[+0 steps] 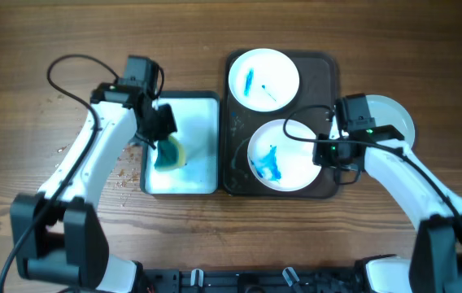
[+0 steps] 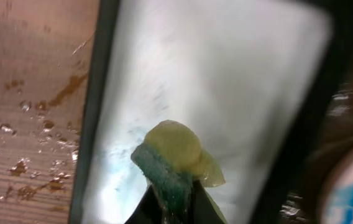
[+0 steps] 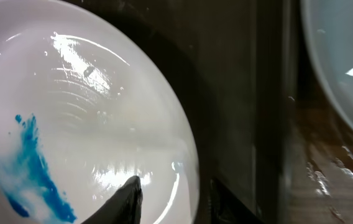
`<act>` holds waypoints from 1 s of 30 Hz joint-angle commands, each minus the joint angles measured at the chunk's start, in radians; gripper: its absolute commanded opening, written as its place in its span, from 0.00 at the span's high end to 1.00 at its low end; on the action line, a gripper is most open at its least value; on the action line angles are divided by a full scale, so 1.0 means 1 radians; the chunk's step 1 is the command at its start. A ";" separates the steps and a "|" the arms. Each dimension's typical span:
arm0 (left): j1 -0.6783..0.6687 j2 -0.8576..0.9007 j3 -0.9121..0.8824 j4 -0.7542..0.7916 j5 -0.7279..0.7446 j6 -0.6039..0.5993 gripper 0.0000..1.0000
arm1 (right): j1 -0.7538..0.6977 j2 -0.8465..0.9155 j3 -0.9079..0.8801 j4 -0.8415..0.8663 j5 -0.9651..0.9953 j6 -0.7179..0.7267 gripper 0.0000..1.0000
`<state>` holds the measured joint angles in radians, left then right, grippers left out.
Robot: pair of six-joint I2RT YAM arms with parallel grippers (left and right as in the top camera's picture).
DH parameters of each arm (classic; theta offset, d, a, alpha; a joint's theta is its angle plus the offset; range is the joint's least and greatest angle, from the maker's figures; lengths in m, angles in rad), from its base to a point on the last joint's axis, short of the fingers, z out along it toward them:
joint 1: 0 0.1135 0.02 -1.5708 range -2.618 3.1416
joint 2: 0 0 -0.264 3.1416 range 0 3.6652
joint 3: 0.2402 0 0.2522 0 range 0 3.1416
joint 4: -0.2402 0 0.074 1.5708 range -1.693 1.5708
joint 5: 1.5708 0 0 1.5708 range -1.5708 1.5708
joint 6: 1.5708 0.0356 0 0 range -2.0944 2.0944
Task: Clean dirty plates on tray and stack at the side
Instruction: 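Grasp the sponge with the left gripper and lift it from the white tray, then scrub the front plate with the sponge while the right gripper holds it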
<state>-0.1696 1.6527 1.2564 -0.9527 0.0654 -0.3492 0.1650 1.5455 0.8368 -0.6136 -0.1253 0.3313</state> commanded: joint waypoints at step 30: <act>-0.566 0.476 0.054 0.426 -0.520 0.063 0.96 | 0.004 0.160 0.019 0.040 -0.078 -0.014 0.96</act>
<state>-0.7620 2.0571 1.3518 -0.4484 -0.0940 -0.4126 0.1616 1.6772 0.8593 -0.5629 -0.2188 0.3161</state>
